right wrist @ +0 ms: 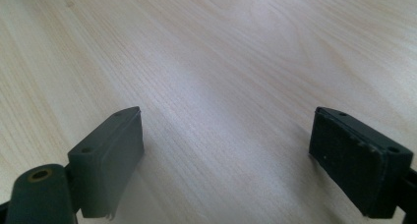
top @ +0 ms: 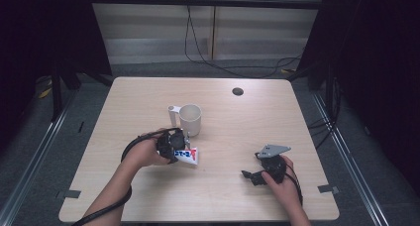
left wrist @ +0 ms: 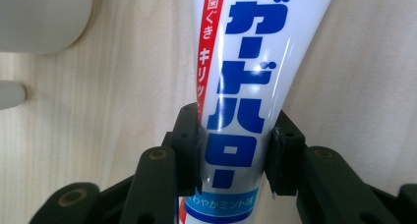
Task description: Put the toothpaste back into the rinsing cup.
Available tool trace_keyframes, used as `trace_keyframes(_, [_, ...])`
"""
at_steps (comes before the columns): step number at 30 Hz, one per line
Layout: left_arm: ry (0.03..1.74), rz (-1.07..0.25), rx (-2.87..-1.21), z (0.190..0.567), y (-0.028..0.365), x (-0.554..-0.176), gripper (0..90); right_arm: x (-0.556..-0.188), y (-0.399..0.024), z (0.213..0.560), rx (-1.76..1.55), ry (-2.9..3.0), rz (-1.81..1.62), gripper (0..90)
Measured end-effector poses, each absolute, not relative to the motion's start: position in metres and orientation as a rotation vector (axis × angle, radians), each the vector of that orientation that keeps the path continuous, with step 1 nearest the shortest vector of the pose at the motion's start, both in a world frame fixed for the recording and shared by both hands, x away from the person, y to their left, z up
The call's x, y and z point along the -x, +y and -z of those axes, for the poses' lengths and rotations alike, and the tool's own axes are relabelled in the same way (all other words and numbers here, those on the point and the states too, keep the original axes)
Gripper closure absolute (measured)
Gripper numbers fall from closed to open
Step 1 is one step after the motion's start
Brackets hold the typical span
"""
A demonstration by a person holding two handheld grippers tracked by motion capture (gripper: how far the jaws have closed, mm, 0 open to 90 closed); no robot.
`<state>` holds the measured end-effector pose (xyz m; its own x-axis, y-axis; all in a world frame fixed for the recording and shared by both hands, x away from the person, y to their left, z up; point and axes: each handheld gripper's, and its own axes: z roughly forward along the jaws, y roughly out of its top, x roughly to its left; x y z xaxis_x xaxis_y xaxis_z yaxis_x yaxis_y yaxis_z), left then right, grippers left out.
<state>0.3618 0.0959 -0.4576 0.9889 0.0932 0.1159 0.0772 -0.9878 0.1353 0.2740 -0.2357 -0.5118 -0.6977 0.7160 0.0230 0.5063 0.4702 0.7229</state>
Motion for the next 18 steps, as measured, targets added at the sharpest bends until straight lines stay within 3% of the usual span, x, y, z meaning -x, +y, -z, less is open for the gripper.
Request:
trace_keyframes(5, [0.284,-0.133,-2.897,0.453,0.104,-0.361,65.2,-0.274,-0.236,0.512,-1.043,2.438,-1.054,12.6])
trace_keyframes(18, [0.466,-0.07,-2.7,0.443,0.118,-0.359,65.6,-0.274,-0.236,0.512,-1.043,2.438,-1.056,12.6])
